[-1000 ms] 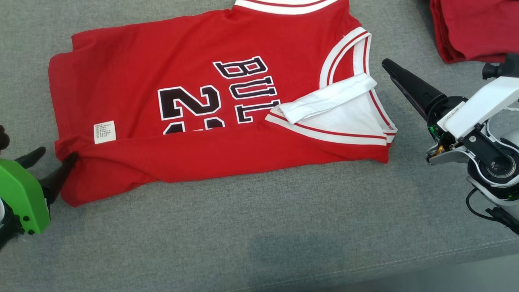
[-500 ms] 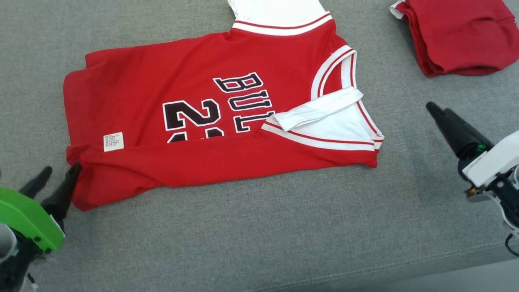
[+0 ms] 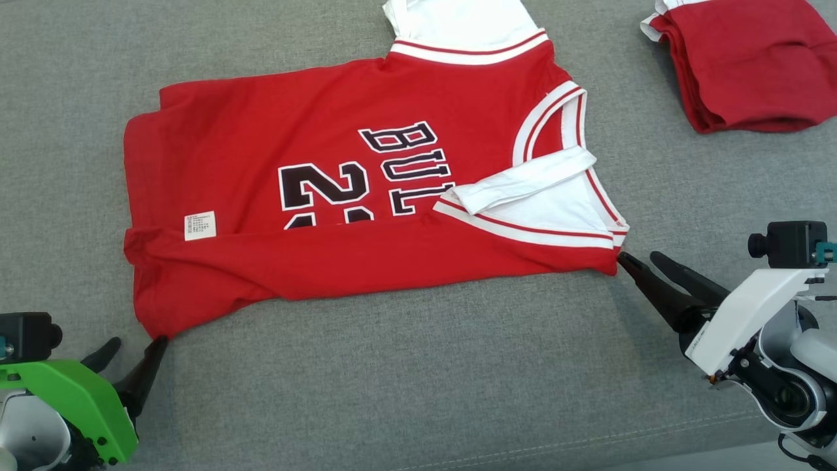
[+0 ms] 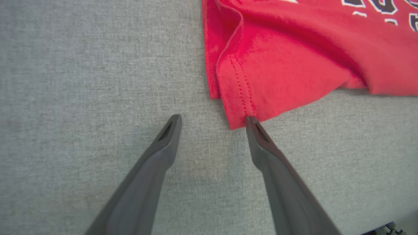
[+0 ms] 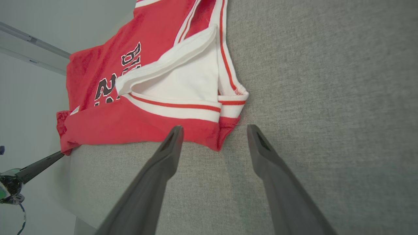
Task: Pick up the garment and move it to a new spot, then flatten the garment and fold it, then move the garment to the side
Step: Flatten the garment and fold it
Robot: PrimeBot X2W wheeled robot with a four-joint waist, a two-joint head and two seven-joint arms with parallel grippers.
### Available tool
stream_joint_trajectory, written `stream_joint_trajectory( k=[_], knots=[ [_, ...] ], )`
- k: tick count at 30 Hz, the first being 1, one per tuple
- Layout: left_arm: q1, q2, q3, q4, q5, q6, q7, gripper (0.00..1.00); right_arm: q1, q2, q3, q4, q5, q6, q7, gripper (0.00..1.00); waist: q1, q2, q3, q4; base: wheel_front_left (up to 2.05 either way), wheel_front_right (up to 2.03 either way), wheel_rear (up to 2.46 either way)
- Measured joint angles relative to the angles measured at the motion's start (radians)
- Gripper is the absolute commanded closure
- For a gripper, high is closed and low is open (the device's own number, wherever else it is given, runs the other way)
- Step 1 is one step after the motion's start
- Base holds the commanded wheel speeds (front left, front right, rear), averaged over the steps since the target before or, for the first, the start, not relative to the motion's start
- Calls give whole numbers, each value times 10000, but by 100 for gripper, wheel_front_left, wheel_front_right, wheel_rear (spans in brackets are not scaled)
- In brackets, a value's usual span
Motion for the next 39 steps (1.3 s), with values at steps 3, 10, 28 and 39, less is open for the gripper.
stream_joint_trajectory(
  k=[3,10,28,39],
  knots=[
    [-18,12,-205,0,65,0,163,0,-14,128,17,226,-36,0,102,0,0,0,23,73,0,0,0],
    [-420,174,-504,63,587,40,445,0,-477,508,259,746,-420,0,568,0,0,0,157,181,0,0,0],
    [-844,71,-633,-393,320,52,1108,0,-873,1174,337,1588,-719,10,1149,0,0,0,214,247,0,0,0],
    [-864,-58,-263,-660,-293,52,1267,0,-976,1361,276,1906,-857,10,1300,0,0,0,163,321,0,0,0]
  ],
)
